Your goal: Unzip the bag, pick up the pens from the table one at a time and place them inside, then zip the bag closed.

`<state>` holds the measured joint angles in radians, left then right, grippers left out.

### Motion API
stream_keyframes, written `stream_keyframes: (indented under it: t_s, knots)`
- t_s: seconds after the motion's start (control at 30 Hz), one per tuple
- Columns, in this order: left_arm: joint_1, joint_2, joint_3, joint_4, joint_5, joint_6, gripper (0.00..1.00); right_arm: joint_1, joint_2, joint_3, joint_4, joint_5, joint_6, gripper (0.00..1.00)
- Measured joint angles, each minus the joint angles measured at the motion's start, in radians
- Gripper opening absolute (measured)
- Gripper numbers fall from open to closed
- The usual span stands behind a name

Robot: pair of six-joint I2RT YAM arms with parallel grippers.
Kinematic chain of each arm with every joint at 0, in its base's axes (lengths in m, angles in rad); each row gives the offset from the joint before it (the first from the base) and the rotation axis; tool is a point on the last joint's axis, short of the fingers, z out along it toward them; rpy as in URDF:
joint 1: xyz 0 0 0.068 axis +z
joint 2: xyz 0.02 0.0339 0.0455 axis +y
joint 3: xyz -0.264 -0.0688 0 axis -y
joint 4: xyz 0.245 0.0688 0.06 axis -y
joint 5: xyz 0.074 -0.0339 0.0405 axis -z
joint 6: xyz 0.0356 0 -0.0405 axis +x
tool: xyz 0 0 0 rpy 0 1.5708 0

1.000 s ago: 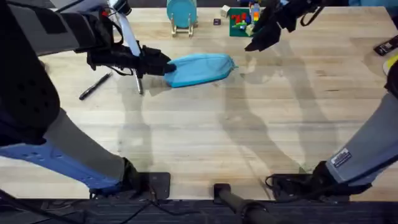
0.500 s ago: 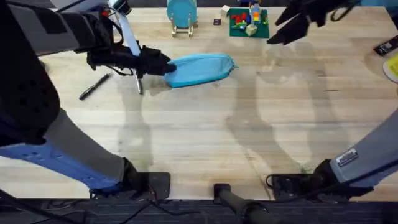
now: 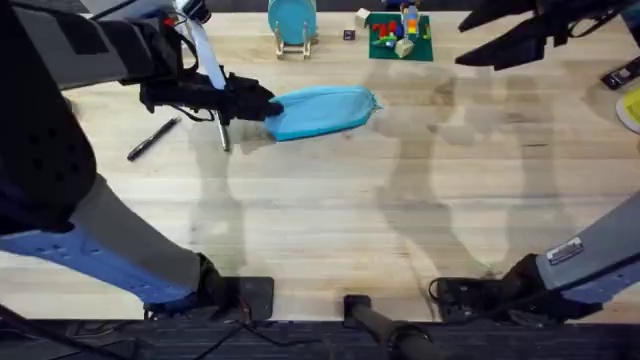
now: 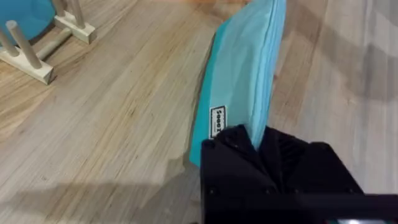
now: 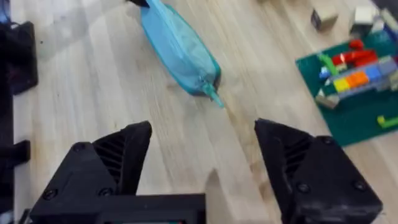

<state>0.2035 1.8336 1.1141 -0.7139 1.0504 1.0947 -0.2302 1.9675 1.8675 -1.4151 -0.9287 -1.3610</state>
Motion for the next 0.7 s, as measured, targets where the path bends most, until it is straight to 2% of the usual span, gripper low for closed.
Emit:
stream_keyframes:
  t_s: [0.2,0.4,0.7]
  knots:
    - [0.000,0.000,0.000,0.000,0.000,0.000,0.043,0.001,0.033,-0.004,0.001,-0.056,-0.070,0.997]
    - [0.000,0.000,0.000,0.000,0.000,0.000,0.043,0.001,0.092,-0.078,0.015,-0.092,-0.164,0.997]
    - [0.000,0.000,0.000,0.000,0.000,-0.005,0.043,0.001,0.160,-0.113,0.038,-0.149,-0.204,0.997]
